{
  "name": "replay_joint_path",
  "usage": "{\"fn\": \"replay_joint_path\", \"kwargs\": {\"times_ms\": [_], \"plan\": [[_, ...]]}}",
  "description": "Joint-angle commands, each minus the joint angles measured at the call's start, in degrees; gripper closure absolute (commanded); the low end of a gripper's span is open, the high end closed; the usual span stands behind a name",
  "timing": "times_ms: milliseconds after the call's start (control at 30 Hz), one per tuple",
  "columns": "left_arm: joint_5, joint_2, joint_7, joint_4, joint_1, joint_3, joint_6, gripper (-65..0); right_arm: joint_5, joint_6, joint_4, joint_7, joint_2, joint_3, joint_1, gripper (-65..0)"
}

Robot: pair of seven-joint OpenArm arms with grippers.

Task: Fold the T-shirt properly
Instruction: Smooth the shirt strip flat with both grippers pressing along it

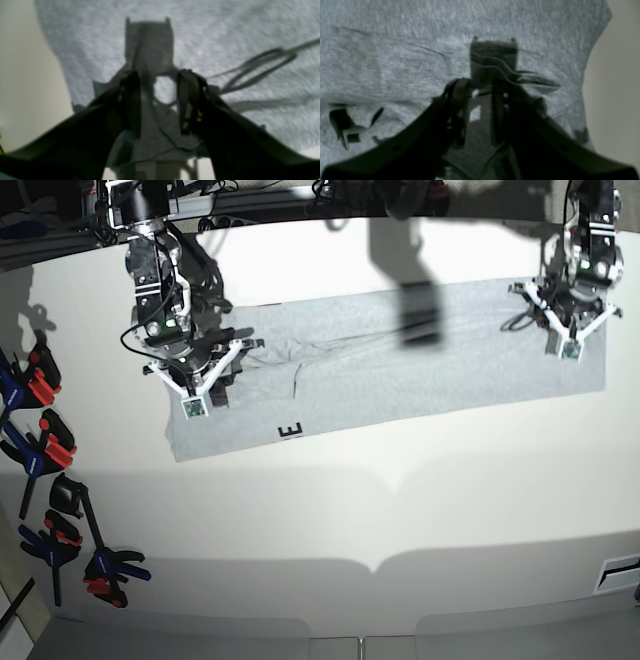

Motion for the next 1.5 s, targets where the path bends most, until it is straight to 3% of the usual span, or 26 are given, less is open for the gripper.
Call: {"fn": "replay_joint_path", "kwargs": {"times_ms": [0,167,300,467,567,667,733,933,1167,1367,1467], "plan": [[1.6,-1.2,0.7,0.8,-1.5,-0.6,0.9,-25.6,-3.7,-0.7,-0.2,-3.9,1.1,0.5,0.1,-19.5],[6.2,-1.2,6.7,0.8,-7.5,-0.6,0.9,-25.6,-4.1,0.0,-0.2,-4.3,1.1,0.5,0.2,-31.4],[9.1,-2.0,9.9,0.8,-12.4,-0.6,1.1,-25.6,-4.2,0.0,-0.2,-4.2,1.1,0.5,0.1,-31.4],[8.6,-6.4,11.0,0.8,-15.1,-0.6,3.4,-25.6,-7.5,-0.1,-0.2,-4.3,1.1,0.5,0.1,-31.4],[2.9,-9.5,10.8,0.7,-15.1,-0.6,4.4,-25.6,-8.6,-0.3,-0.1,-4.0,1.1,0.5,0.1,-31.4],[-5.9,-13.8,7.3,0.5,-15.1,-1.2,7.0,-25.6,-8.5,-0.2,1.4,-3.8,1.1,0.5,0.1,-31.4],[-12.8,-16.4,5.2,0.3,-15.1,-3.6,6.6,-25.6,-8.2,-0.2,3.4,-4.2,1.1,0.5,0.1,-31.4],[-32.3,-16.7,6.0,-2.7,-15.1,-14.1,-6.3,-25.6,-8.2,-0.3,10.6,-4.4,1.1,0.5,0.1,-31.4],[-51.2,-16.7,8.4,-21.6,-15.1,-18.5,-18.0,-25.6,-8.2,-0.5,18.6,-4.4,1.1,0.5,0.1,-31.4],[-52.5,-16.8,8.3,-34.5,-15.2,-18.5,-23.9,-25.6,-8.2,-0.5,23.1,-4.7,1.1,0.5,0.1,-31.4],[-55.8,-16.8,11.5,-38.3,-15.2,-18.5,-27.5,-25.6,-8.2,-0.5,25.7,-4.7,1.1,0.5,0.1,-31.4]]}}
